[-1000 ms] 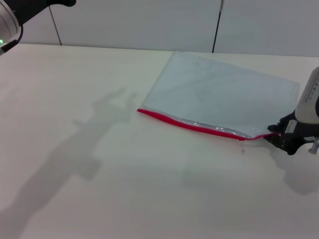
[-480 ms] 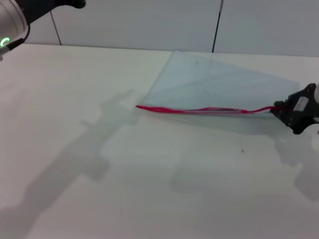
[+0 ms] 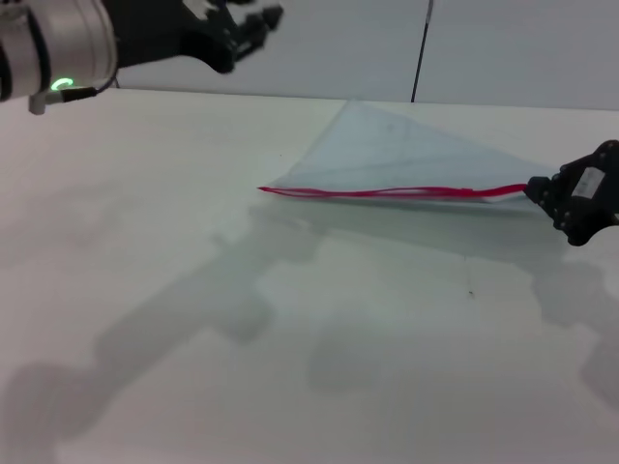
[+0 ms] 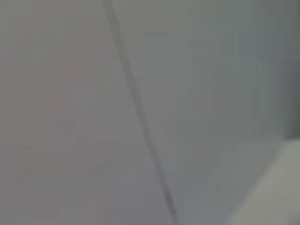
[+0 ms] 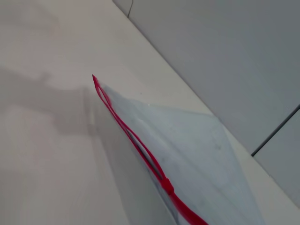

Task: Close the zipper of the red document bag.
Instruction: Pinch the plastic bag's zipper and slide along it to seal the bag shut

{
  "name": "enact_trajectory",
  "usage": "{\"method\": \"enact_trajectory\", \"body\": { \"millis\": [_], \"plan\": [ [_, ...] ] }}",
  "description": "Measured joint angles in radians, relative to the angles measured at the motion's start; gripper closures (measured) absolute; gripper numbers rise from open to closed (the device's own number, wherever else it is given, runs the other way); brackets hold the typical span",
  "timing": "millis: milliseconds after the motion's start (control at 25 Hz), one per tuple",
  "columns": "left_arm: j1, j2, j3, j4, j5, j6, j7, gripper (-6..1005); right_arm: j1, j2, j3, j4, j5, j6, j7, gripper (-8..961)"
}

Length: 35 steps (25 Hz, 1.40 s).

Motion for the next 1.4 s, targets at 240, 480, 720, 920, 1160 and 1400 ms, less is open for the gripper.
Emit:
{"method": "enact_trajectory", "body": {
  "millis": [240,480,720,920,1160,1400],
  "plan": [
    [-0.070,0.005,-0.043,-0.013,0.070,-0.135,-0.049,596,-0.003,-0.001,-0.006,-0.009,0.019,0.000,0.000,938],
    [-0.113,0.007,-0.045,-0.033,0.122,-0.208,-0.054,590,-0.026,-0.001,-0.005,-0.069,0.046,-0.011,0.003,938],
    [-0.174,0.002,-0.040,-0.069,0.167,-0.274,-0.047,583,-0.039,-0.001,-0.007,-0.120,0.048,-0.025,0.016,939],
    [-0.217,0.000,-0.035,-0.088,0.204,-0.313,-0.046,568,-0.048,0.000,-0.018,-0.165,0.049,-0.039,0.035,939],
    [-0.251,-0.018,-0.008,-0.093,0.244,-0.317,0.001,524,-0.065,0.000,-0.039,-0.210,0.049,-0.047,0.046,939],
    [-0.284,-0.047,0.047,-0.097,0.285,-0.305,0.052,522,-0.065,0.000,-0.050,-0.216,0.049,-0.050,0.053,938]
  ]
}}
